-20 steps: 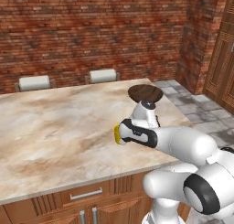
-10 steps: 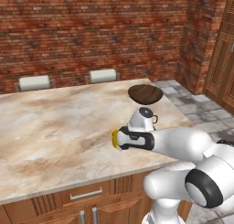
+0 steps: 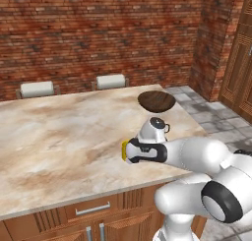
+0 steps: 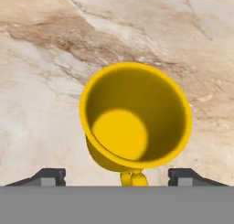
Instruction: Clear the mugs and bowl far away from the sink.
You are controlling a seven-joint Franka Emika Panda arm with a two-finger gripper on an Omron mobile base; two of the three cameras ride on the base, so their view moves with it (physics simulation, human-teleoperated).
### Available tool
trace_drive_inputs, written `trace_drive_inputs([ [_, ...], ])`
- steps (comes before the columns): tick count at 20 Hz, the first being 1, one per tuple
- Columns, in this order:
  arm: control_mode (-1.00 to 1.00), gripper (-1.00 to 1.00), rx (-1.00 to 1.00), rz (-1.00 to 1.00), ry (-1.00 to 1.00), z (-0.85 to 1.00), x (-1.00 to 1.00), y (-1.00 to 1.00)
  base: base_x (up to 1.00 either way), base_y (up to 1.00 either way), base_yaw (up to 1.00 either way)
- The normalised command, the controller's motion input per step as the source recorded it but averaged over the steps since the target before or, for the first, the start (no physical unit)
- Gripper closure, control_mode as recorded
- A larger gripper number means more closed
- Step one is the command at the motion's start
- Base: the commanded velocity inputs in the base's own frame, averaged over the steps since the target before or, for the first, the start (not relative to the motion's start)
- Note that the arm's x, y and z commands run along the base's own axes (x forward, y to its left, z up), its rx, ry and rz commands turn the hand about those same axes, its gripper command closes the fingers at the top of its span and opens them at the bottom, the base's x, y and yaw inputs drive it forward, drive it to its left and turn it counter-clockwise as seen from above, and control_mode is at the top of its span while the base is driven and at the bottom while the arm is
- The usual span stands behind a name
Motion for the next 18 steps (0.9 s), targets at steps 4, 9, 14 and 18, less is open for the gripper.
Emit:
trace_drive_inputs([
  [4, -1.00, -1.00, -0.01, 0.02, 0.12, -0.47, -0.74, 0.00, 0.00, 0.00, 0.00],
  [9, -1.00, -1.00, 0.01, -0.01, -0.16, 0.23, -0.98, -0.06, 0.00, 0.00, 0.00],
  [14, -1.00, -1.00, 0.00, -0.16, -0.53, 1.00, -0.86, -0.07, 0.00, 0.00, 0.00],
  [18, -1.00, -1.00, 0.00, -0.20, -0.54, 1.00, -0.73, 0.00, 0.00, 0.00, 0.00],
])
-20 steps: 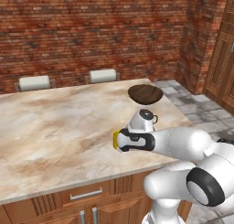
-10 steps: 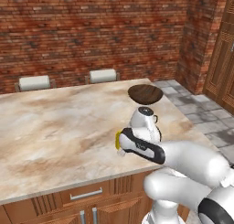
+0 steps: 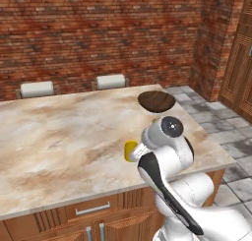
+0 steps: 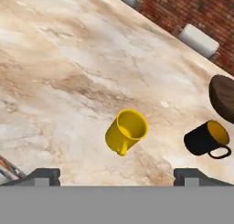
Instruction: Clear the mugs and bowl far away from the sink.
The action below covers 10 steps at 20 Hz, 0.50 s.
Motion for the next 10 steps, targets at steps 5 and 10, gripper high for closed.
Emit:
trace_drive_inputs([
  [5, -1.00, -1.00, 0.00, -0.30, -0.61, 1.00, -0.91, -0.04, 0.00, 0.00, 0.00],
  [10, -1.00, -1.00, 0.03, -0.10, -0.46, 0.52, -0.64, -0.21, 0.00, 0.00, 0.00],
])
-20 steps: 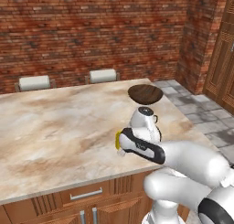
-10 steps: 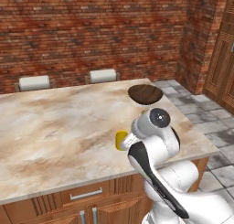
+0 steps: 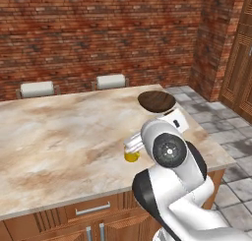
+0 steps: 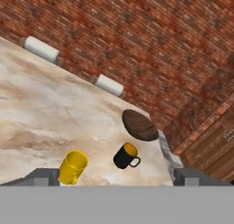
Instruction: Clear the mugs and bowl far away from the sink.
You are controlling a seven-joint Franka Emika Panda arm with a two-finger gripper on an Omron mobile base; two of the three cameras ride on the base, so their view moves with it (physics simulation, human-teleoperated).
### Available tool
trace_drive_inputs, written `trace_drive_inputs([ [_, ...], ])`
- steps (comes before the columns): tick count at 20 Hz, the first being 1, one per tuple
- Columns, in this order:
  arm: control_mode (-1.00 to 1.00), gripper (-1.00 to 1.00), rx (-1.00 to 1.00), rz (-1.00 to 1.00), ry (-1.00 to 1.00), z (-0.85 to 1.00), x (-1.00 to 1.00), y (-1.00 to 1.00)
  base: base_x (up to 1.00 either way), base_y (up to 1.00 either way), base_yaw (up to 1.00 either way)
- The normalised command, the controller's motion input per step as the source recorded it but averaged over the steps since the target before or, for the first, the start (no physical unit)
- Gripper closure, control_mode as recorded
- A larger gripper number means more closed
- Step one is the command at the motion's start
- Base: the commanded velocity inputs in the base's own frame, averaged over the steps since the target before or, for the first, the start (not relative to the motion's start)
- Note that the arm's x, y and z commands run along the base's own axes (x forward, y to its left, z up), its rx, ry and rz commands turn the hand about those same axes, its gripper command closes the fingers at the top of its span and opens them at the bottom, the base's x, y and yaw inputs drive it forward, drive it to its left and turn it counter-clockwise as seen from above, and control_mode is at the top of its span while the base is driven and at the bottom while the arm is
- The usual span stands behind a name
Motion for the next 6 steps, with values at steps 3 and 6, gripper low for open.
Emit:
trace_drive_inputs([
  [3, -1.00, -1.00, -0.02, 0.00, 0.00, 0.00, 0.01, 0.03, 0.00, 0.00, 0.00],
  [6, -1.00, -1.00, -0.25, 0.11, -0.46, -0.01, -0.80, 0.50, 0.00, 0.00, 0.00],
])
